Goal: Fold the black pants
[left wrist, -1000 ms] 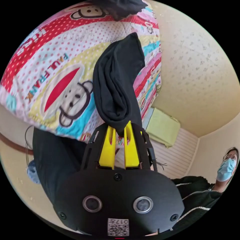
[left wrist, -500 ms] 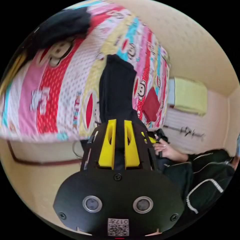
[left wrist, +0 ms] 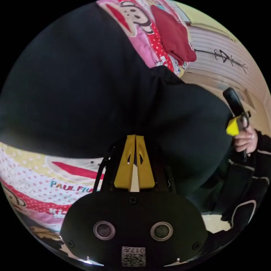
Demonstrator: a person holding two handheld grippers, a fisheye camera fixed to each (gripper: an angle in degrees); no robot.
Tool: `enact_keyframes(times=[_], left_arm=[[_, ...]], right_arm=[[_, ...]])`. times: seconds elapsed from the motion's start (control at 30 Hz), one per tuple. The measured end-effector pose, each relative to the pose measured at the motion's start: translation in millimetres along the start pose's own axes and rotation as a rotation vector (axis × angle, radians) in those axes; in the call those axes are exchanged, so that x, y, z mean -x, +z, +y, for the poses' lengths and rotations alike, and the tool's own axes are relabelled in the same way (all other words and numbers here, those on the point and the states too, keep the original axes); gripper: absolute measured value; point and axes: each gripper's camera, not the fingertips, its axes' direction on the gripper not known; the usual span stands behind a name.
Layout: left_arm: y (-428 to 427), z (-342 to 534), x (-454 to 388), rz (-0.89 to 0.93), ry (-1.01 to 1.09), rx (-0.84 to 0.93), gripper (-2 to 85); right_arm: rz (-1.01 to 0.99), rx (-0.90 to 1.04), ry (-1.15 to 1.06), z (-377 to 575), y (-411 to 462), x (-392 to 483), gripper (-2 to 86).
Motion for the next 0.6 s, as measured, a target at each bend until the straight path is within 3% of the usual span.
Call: enact_keyframes(times=[0.07,0.17,0.33,0.6], left_arm=[[-10,11,-6,-0.041,0.048,-0.012,-1.0],[-41,40,8,-0.044,0.017,-0.174,-1.0],[-92,133,53,0.09,-0.211,-0.61,-1.0],[-77,187,37,0.059,-0.307,-0.821,-0.8]], right_arm=[[-0.122,-0.03,0.065,-4,6,6,4.8],[-0.156,-0.032,0.067,-15,20,33,4.7],[-0.186,-0.011,-0.013,-39,58,94,4.9],[-0.124,-0.097,-0.078,-121,118,136,5.3]])
